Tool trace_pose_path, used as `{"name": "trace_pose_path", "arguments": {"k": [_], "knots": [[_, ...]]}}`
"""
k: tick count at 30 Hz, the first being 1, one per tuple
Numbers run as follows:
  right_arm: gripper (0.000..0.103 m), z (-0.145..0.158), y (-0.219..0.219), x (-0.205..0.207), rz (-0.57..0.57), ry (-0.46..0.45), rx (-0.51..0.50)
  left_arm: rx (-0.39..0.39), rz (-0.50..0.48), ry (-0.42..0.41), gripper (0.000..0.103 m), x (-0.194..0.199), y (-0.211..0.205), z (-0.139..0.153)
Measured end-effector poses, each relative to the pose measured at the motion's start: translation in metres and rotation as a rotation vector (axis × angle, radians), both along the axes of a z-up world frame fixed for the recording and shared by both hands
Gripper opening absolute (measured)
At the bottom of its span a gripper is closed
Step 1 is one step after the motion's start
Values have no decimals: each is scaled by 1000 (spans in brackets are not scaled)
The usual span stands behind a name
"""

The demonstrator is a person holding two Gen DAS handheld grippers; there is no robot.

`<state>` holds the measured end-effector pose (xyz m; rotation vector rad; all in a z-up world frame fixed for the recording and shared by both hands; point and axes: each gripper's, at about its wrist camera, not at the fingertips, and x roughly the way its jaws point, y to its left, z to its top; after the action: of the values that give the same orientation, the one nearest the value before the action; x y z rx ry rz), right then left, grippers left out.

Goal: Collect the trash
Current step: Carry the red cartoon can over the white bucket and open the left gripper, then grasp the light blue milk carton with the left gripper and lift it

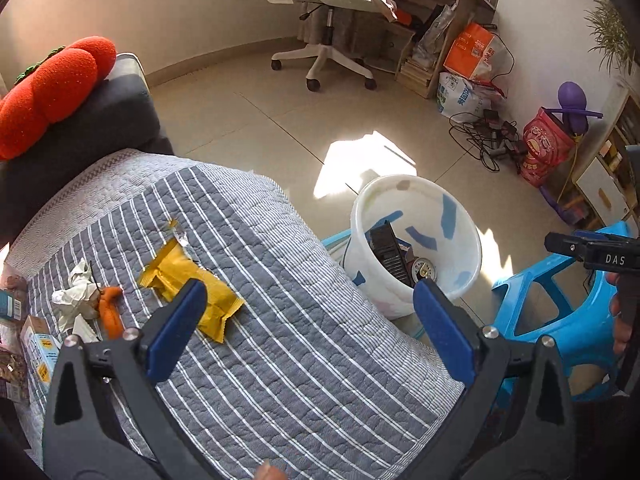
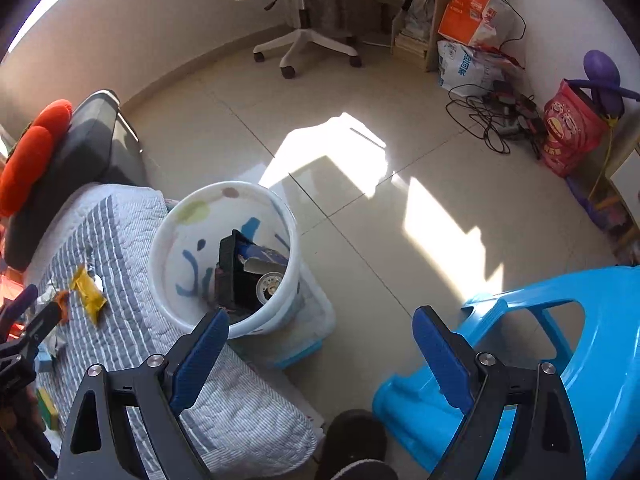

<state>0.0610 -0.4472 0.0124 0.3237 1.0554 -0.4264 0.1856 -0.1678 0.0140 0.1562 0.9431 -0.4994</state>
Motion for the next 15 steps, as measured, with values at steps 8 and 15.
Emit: {"name": "trace_pose_path", "arguments": {"k": [8,15], "knots": [[94,2,38,18,58,1,-18,-6,124,33,102,-12,83,-3],[100,-1,90,45,134,5,-28,-37,328,-11,102,-17,170,-8]]}}
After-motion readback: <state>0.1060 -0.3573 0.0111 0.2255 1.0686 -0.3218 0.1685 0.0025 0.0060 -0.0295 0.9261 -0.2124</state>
